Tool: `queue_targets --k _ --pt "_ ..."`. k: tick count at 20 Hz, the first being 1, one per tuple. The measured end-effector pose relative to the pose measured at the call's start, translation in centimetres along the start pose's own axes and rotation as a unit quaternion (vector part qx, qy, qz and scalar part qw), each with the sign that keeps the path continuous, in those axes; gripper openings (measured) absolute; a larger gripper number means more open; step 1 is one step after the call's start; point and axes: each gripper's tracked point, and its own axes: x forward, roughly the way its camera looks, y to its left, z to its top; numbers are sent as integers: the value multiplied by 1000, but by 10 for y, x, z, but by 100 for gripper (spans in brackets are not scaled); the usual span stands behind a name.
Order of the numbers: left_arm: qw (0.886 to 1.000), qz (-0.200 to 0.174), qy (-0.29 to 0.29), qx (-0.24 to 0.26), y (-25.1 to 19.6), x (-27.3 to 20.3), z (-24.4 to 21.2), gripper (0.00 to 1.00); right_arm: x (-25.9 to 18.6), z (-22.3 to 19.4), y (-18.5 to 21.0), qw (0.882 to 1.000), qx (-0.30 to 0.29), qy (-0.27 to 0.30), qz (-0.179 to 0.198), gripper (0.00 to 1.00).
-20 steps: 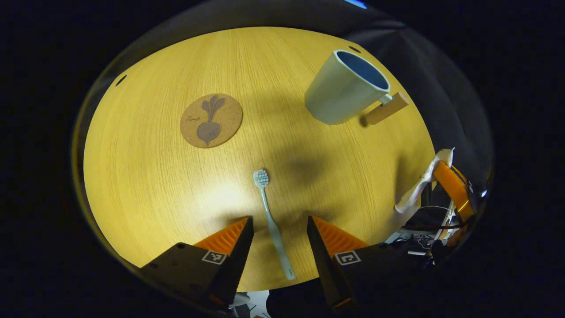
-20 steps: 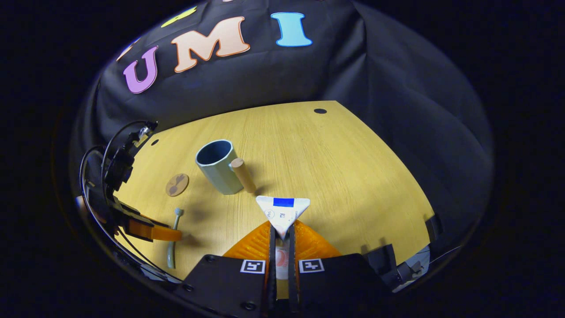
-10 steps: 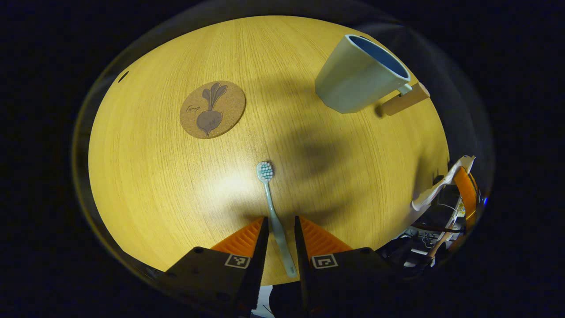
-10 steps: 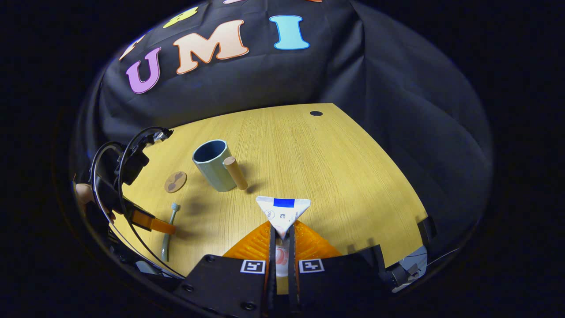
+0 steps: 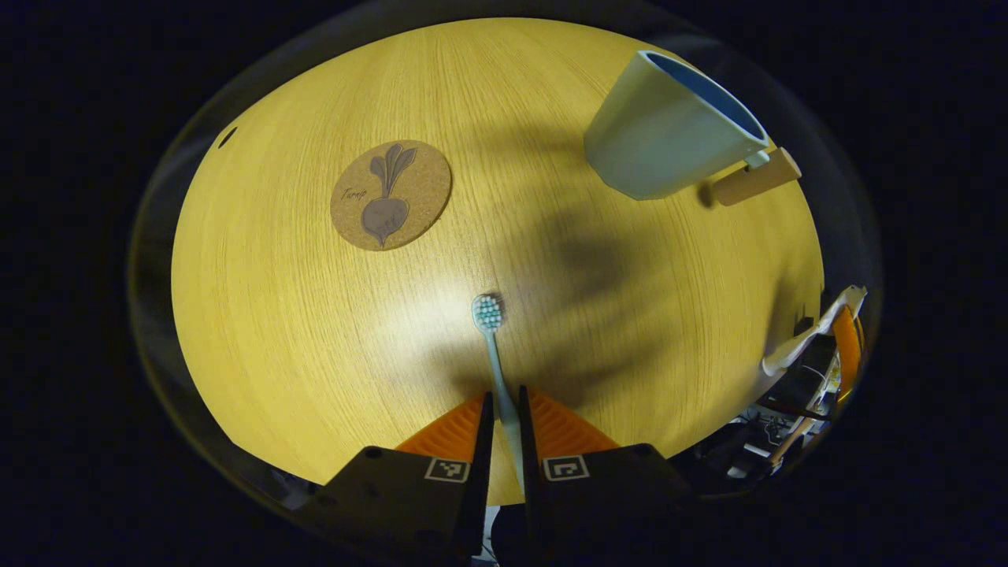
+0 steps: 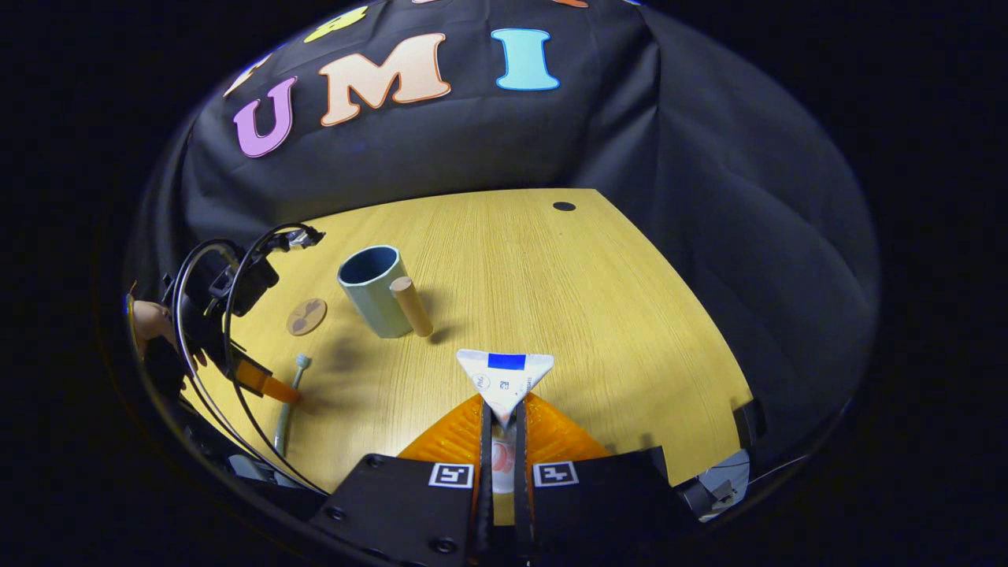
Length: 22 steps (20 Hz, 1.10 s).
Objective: Put the toothbrush and toothpaste on the desktop into the cup, then pick up the cup and place it on the coaster on the desktop.
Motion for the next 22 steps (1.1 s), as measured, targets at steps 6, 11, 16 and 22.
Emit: queue_targets --k 6,11,16,22 --pt "1000 3 2 2 1 1 2 13 0 -2 -1 1000 6 1 4 13" --pt "1000 0 -13 7 0 1 2 0 -2 -3 0 1000 2 6 8 13" --pt "998 -11 -47 35 -1 -1 0 0 -4 -5 4 1000 5 12 16 13" --pt "992 -53 -104 -39 -7 -7 -1 0 -6 1 18 999 33 8 37 13"
